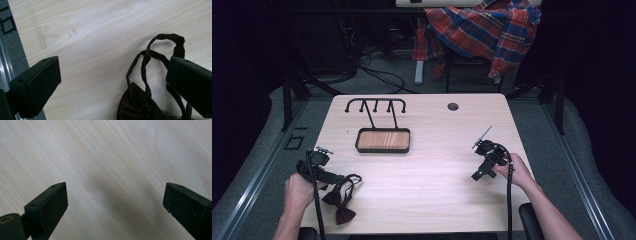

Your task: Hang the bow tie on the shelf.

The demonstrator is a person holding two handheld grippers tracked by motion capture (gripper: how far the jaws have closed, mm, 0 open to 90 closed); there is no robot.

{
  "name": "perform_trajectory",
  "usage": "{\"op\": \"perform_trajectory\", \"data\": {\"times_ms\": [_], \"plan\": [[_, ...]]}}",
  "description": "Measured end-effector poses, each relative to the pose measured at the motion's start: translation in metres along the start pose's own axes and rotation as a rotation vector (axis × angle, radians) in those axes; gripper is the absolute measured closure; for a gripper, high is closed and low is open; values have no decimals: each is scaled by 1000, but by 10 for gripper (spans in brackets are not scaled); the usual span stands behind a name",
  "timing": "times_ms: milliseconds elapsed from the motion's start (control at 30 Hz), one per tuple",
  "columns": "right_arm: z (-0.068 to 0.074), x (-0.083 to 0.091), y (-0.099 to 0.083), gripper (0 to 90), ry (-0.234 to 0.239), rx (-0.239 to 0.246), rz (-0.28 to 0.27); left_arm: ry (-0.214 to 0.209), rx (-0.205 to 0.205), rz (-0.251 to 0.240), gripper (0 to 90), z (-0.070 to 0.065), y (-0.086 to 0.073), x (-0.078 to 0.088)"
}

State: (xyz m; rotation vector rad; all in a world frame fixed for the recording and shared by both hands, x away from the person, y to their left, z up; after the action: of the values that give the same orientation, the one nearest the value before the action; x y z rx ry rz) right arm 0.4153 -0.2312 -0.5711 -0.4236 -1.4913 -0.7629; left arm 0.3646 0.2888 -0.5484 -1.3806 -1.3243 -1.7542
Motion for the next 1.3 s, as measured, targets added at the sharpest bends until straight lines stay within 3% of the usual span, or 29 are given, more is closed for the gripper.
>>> {"op": "perform_trajectory", "data": {"times_ms": [233, 300, 500, 833, 1300], "plan": [[0, 0, 0, 57, 7, 15, 14, -6, -2, -6, 0, -2, 1, -1], [2, -1, 0, 57, 9, -3, -5, -18, 4, -5, 0, -2, 1, -1], [3, -1, 0, 57, 10, 8, 6, -40, 0, -2, 0, -6, 2, -3], [1, -1, 0, 58, 6, 19, 20, -45, -15, -24, 0, -12, 6, -4], [2, -2, 0, 59, 10, 19, 21, -48, -11, 17, 5, -14, 9, -13]]}}
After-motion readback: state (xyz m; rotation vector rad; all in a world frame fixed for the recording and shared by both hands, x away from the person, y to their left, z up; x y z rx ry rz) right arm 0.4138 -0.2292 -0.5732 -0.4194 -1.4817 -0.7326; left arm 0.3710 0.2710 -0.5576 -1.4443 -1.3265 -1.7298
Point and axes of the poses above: each handheld gripper's, and its own axes: x roughly backward along the jaws, y roughly out of its top, z roughly to its left, the point moved 4 cm from there along -x, roughly forward along the jaws, and after that the axes turned 4 degrees about -y, right-handed, at the moved point
